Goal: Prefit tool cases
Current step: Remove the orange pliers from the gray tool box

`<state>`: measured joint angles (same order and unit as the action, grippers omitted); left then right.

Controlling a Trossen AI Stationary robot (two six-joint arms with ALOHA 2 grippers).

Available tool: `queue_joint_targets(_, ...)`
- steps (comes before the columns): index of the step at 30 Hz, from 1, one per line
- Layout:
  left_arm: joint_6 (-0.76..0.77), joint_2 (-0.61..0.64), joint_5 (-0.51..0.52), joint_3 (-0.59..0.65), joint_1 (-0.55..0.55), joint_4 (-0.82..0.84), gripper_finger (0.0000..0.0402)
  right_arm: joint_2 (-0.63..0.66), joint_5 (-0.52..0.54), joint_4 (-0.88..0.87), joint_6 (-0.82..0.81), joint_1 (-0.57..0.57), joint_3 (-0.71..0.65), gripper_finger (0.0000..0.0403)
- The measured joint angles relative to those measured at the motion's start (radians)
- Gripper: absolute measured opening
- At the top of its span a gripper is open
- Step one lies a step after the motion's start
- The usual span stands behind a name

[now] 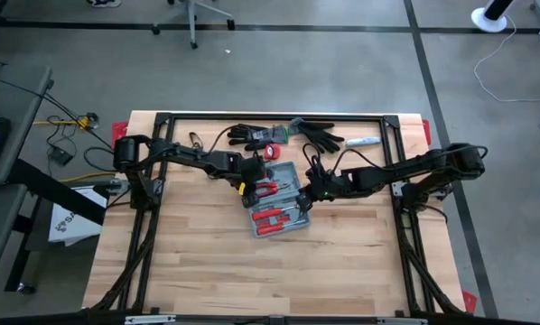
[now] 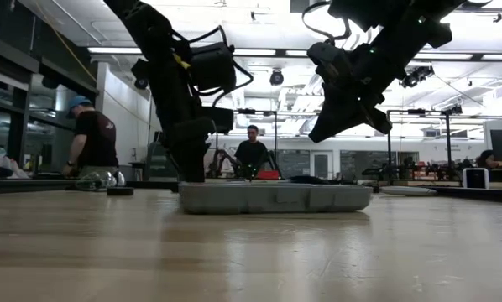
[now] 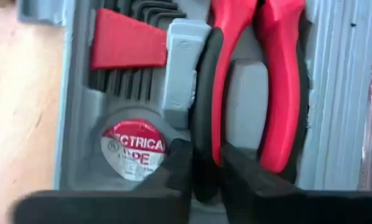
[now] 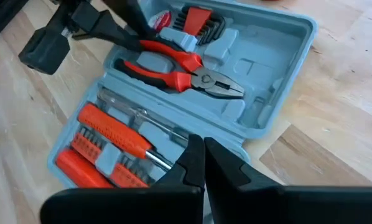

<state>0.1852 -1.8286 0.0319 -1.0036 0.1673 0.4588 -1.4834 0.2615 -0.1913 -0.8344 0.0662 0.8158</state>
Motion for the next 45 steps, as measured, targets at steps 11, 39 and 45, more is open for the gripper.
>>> queue_joint_targets(11, 0.007, 0.070, -0.028, -0.024, -0.004, 0.036, 0.0031, 0.000, 0.000, 0.000, -0.002, 0.000, 0.000, 0.0000)
queue_joint_targets(39, -0.087, 0.334, 0.126, 0.018, 0.309, 0.242, 0.0005, 0.000, -0.008, -0.022, -0.021, 0.023, 0.000, 0.0000)
queue_joint_targets(45, -0.078, 0.335, 0.042, 0.034, 0.383, 0.235, 0.0001, 0.000, -0.008, -0.023, -0.027, 0.028, 0.000, 0.0000)
